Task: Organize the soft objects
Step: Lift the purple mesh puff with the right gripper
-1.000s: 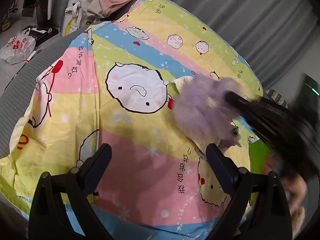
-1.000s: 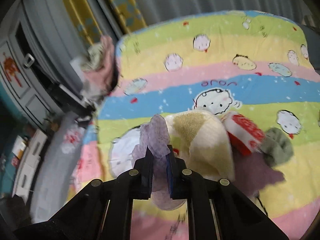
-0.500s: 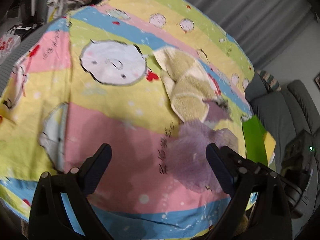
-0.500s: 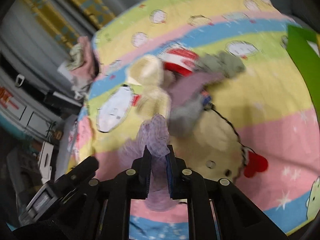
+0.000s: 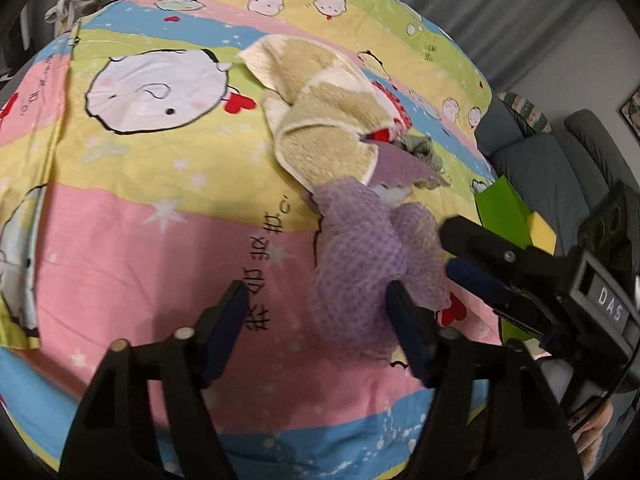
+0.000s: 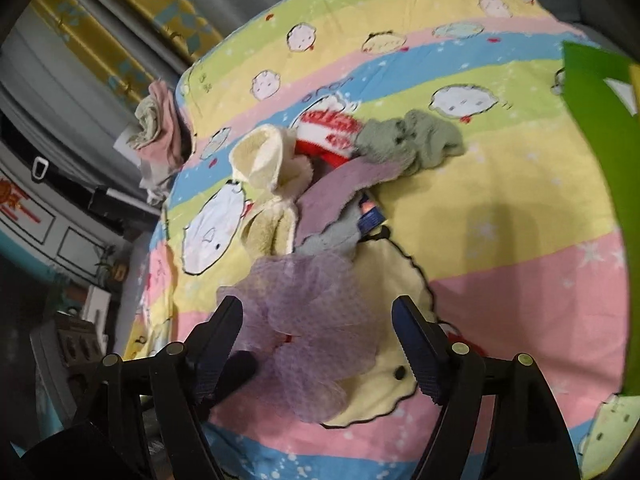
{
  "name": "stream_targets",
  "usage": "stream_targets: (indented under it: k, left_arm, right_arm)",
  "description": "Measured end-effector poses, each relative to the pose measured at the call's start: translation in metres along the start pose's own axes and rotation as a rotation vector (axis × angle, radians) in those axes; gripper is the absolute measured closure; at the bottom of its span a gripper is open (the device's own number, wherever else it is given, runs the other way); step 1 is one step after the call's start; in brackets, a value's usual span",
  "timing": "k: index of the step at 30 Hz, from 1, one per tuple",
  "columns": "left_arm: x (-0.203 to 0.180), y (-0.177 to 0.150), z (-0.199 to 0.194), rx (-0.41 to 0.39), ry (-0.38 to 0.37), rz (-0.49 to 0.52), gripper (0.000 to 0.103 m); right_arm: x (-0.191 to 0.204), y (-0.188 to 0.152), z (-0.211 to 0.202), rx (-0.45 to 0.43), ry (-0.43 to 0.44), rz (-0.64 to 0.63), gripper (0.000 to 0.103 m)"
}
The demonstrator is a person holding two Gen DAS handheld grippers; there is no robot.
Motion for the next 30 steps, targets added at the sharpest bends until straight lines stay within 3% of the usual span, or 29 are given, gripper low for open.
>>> stream_targets:
  k: [2,7,12,14,18,30]
  left_arm:
    - [-0.004,-0.002,0.005,0.006,0.001,0.012,0.056]
    - [-0.008,-0.003,0.016,-0.001,0.026,0.033,0.069]
    - [-0.01,-0.001,0.022,-0.021,0.055,0.067,0.077]
    - [-0.011,0.001,0.024,-0.027,0.055,0.072,0.083]
    - [-0.015,0.002,0.023,-0.041,0.053,0.079,0.086]
    - [-0.038,0.01,-0.002,-0.123,0.012,0.144,0.088]
  right_arm:
    - [0.002,-0.001,0.009,0.022,0.019,-0.011,0.025]
    - [-0.002,-0.009,0.031,0.074,0.02,0.013,0.025]
    - [-0.001,-0.018,0.045,0.111,0.084,0.058,0.042]
    - [0.0,-0.02,0.047,0.115,0.091,0.058,0.056]
    - [0.008,-0.023,0.045,0.121,0.151,0.062,0.062]
    - [0.03,-0.013,0.02,0.034,0.199,0.011,0.063]
Point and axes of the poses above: each gripper's, at about its wrist camera, not at the fingertips, and z roughly the way its jaws point, x to its left, y to its top, the point moved 10 cm from there along z, roughly the way its jaws point, and after that the axes turned 5 degrees about y, right-handed, at the moved point
